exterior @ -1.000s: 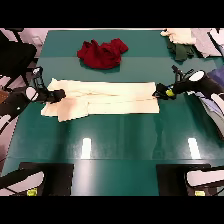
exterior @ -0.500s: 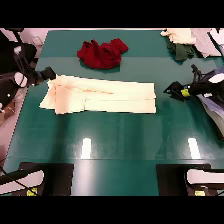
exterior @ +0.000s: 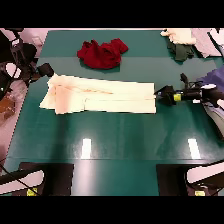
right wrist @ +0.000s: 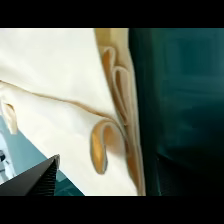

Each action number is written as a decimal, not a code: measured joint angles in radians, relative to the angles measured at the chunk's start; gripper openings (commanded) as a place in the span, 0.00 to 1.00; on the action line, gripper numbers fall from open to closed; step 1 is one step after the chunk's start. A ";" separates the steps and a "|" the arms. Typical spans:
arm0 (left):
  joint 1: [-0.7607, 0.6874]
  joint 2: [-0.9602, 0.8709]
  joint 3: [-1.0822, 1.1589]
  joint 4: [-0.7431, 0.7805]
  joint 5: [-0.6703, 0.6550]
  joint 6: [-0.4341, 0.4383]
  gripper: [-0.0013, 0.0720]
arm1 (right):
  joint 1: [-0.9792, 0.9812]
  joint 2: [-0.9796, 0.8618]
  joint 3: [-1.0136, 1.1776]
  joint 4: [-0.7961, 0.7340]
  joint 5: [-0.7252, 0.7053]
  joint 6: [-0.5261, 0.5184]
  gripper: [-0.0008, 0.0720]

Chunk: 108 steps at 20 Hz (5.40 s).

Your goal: Fold the shirts.

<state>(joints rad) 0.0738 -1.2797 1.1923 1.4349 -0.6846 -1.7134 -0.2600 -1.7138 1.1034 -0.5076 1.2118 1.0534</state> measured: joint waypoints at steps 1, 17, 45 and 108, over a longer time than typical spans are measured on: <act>0.000 0.000 0.001 0.000 -0.013 0.005 0.99 | 0.015 -0.026 0.017 0.019 0.009 -0.010 0.96; -0.182 -0.043 0.003 -0.169 -0.064 0.121 0.66 | 0.203 -0.111 0.372 -0.037 0.187 0.066 0.04; -0.849 -0.696 0.417 -0.706 0.180 0.335 0.05 | 0.041 0.277 0.460 -0.456 0.346 0.203 0.04; -0.219 -0.037 0.527 -0.211 -0.687 0.184 0.05 | -0.312 0.048 0.898 -0.312 0.203 0.634 0.04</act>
<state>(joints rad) -0.1455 -1.3167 1.7191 1.2243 -1.3720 -1.5291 -0.5720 -1.6661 2.0018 -0.8192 1.4151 1.6875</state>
